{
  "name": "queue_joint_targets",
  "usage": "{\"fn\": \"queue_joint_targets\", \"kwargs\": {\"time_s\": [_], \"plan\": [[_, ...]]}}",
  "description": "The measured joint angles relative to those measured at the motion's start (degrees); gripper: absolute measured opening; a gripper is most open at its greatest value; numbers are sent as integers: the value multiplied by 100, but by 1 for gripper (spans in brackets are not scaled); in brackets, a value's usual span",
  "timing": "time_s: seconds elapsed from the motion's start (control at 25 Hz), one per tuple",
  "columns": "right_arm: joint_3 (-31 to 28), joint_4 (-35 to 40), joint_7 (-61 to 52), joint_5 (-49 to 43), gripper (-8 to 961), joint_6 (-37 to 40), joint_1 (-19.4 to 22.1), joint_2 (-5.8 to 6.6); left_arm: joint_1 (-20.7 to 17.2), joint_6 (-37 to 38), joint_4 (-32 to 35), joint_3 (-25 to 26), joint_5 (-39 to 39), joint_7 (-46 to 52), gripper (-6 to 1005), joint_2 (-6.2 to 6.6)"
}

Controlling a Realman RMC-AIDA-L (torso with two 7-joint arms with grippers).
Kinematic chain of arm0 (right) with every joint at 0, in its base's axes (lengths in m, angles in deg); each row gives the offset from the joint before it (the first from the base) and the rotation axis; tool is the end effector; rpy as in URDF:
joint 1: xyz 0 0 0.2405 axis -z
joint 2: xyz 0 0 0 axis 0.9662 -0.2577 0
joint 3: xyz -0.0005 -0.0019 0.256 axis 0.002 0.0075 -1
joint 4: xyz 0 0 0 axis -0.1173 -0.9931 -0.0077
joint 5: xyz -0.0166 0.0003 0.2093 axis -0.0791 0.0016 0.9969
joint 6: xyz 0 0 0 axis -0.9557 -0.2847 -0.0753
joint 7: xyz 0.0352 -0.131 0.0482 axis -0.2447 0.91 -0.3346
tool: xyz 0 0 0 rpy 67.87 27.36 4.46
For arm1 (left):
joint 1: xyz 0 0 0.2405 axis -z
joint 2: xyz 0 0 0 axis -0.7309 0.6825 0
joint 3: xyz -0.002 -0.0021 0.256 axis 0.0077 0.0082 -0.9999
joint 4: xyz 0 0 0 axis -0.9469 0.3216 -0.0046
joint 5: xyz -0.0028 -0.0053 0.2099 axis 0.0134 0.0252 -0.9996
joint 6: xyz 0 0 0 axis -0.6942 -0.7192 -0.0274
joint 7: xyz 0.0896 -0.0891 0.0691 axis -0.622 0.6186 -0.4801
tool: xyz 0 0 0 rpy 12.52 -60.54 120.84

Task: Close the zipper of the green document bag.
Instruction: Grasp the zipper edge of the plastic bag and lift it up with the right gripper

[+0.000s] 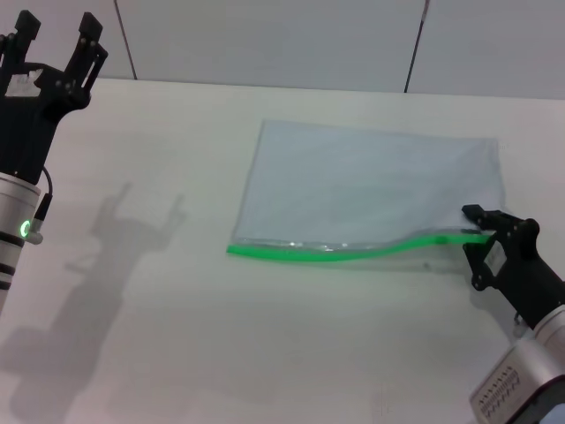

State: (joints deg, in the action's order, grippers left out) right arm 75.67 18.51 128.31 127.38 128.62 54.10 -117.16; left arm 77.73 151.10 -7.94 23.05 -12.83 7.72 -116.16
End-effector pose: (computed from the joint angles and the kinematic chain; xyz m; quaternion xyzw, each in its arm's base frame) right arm 0.3106 0.2915 -0.0855 -0.7872 -0.2765 -0.0969 0.5427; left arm -0.2848 0.3332 0.0250 -0.6289 -0.1597 -0.4735 0.5956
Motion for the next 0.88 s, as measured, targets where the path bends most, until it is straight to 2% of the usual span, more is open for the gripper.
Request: {"fn": "queue_joint_targets", "kwargs": {"time_s": [0.08,0.56,0.88], "plan": [[0,70,99,1,171,8,1,0,0,-2,0,-2,0,-5,831,0],[1,451,126,4,74,-54,-110,17,110,-168,0,-86,-124,-19,830,5],[1,642,92,-7,49,-60,-363,18,459,-837,0,-103,-937,-342,830,0]]}}
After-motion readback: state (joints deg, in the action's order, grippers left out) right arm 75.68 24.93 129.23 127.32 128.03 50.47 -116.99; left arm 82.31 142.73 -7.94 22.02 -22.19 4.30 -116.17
